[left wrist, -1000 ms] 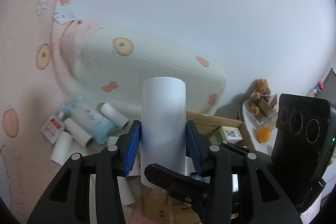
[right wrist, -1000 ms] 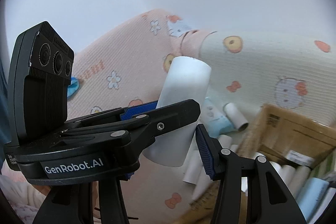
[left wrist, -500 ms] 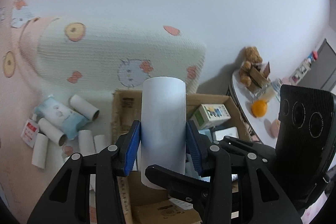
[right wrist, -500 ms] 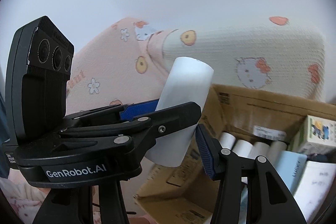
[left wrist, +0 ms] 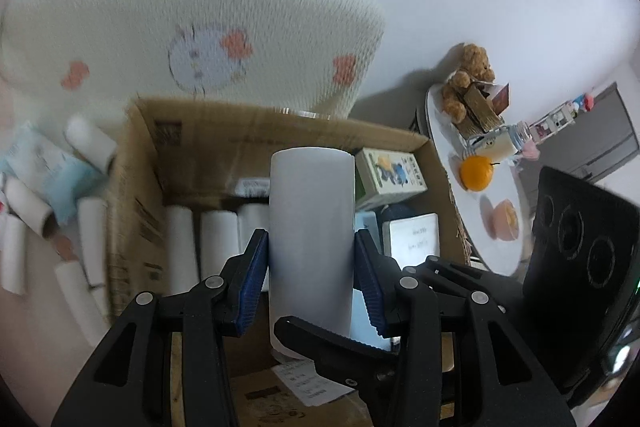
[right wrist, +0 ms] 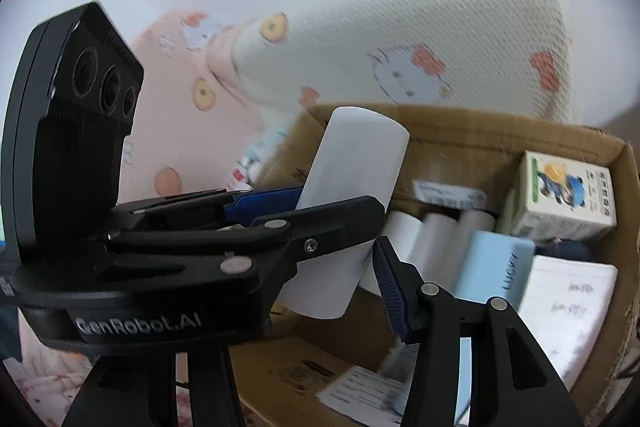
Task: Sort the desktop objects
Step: 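Lift the held tube with the left tool and carry it over the box, then lower the tube into the box beside the other tubes and open the left tool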
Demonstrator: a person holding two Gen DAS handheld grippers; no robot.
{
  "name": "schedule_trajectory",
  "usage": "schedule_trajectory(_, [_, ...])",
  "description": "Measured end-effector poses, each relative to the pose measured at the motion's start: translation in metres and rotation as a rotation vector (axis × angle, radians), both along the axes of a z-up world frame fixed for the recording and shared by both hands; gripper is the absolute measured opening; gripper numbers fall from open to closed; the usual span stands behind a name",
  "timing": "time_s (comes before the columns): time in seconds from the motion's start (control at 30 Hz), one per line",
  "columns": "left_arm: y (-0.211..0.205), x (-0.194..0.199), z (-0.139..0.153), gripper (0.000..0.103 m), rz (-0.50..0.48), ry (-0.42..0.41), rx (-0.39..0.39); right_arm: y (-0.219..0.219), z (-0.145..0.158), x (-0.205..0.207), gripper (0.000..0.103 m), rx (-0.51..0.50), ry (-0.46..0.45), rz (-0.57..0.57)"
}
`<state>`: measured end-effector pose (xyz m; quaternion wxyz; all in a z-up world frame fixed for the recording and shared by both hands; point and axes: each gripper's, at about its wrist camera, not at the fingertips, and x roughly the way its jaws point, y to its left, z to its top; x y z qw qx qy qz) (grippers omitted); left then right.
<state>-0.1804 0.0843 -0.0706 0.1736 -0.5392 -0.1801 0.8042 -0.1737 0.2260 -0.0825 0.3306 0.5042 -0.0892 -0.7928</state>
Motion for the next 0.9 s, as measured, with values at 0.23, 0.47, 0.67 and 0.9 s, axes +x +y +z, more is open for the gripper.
schedule_trajectory(0.23, [-0.001, -0.02, -0.027, 0.047, 0.028, -0.115, 0.091, -0.001, -0.018, -0.017, 0.049, 0.069, -0.064, -0.029])
schedule_trajectory(0.47, [0.007, -0.033, -0.049, 0.047, 0.013, -0.147, 0.096, -0.005, -0.034, -0.028, 0.049, 0.168, -0.067, -0.005])
schedule_trajectory(0.67, [0.01, -0.041, -0.065, 0.047, 0.023, -0.171, 0.073, 0.001, -0.041, -0.035, 0.048, 0.193, -0.087, -0.026])
schedule_trajectory(0.9, [0.01, -0.047, -0.08, 0.047, 0.042, -0.2, 0.046, 0.005, -0.046, -0.033, 0.036, 0.195, -0.097, -0.023])
